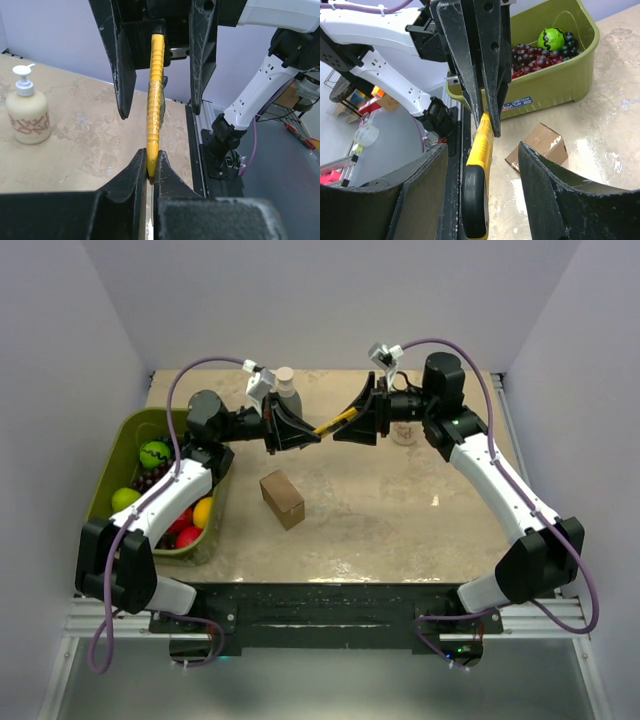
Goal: Unpack the express box
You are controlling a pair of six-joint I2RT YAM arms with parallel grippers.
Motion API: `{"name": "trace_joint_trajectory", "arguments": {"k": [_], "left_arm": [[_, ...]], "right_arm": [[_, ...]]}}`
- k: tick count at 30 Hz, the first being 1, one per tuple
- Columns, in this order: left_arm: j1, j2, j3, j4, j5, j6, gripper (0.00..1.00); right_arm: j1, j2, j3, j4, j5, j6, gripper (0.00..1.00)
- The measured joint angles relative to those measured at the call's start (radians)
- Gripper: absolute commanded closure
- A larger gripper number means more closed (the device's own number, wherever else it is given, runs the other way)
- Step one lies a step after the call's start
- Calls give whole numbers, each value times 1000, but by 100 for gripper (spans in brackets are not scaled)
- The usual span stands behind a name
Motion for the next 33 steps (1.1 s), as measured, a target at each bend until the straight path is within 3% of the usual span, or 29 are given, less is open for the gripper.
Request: {"name": "trace_joint_trajectory", "arguments": {"k": [22,33], "left_arm": [[-13,32,14,42,-32,-37,100],[-15,48,16,44,-29,-39,100]], "right_arm": [[17,30,0,43,3,27,58],[16,44,0,66,7,37,80]]}}
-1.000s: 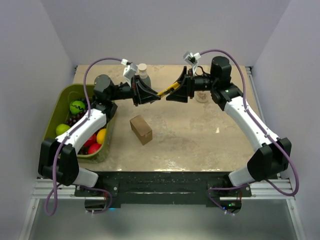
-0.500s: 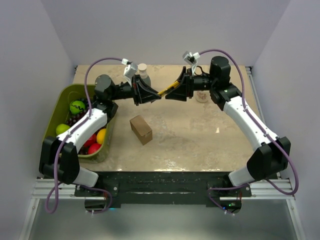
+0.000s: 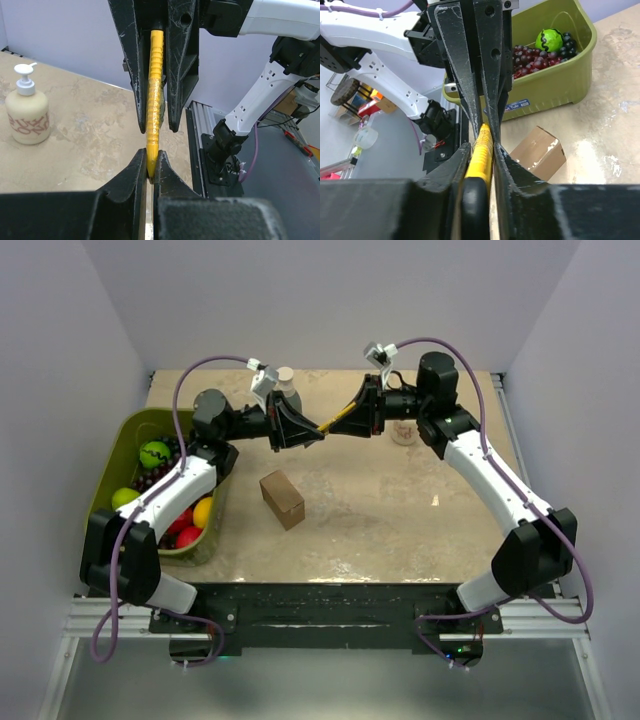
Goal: Unpack the express box
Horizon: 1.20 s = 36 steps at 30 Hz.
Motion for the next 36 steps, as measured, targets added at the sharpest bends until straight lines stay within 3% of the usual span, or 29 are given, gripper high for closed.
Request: {"name": "trace_joint_trajectory", "arguments": {"k": [5,8,9,10,14,15,19,23,28,29,33,34,36], "left_arm": [[0,7,6,-2,-1,-14,100],[0,10,6,-3,-1,-13,97],[0,10,6,-7,-2,-13,86],[0,10,6,-9,-5,-11,64],[0,11,8,-31,-28,16,53],[0,11,8,-40,-31,22,53],[0,14,8,-55,-31,34,79],[-5,15,10,-53,-21,48,98],[-5,18,10,-50,-5,50,100],[-5,19,10,-49,-3,50,100],[-5,19,10,-50,5,50,100],[-4,19,10,-50,5,49,100],[-2,19,10,-45,5,49,100]], "right_arm": [[-3,3,0,7,7,-7,100],[-4,4,1,-3,10,-18,100],[-4,4,5,-15,14,-28,100],[-4,4,12,-35,19,-45,100],[3,4,63,-138,44,-126,100],[5,3,73,-152,48,-141,100],[10,2,96,-196,58,-189,100],[8,2,96,-213,77,-206,100],[8,2,95,-220,78,-213,100],[8,2,95,-222,78,-215,98],[8,2,95,-235,76,-233,46],[8,1,97,-251,74,-245,38],[8,1,105,-298,72,-280,32]]}}
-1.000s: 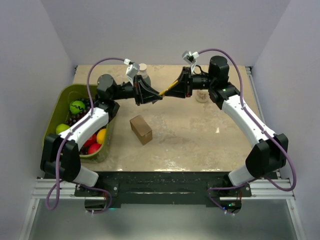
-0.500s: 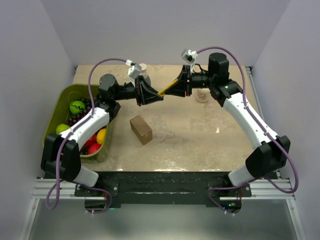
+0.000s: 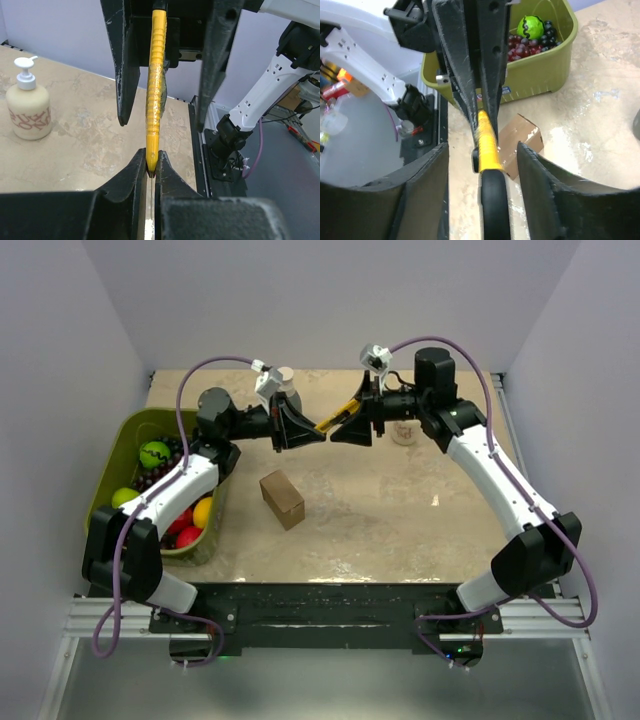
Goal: Unpack the express box
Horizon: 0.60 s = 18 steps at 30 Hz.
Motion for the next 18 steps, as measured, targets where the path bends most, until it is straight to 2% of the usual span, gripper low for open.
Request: {"name": "trace_joint_trajectory", "arguments": {"k": [7,13,18], "left_arm": [[4,0,0,8,3,0,100],[4,0,0,16,8,-2,100],[4,0,0,17,15,-2,100]], "right_arm": [[1,-4,61,-145,-8,-127,33],[1,-5,45,-85,-25,-79,38],[1,-2,45,-51,-25,-55,47]]}}
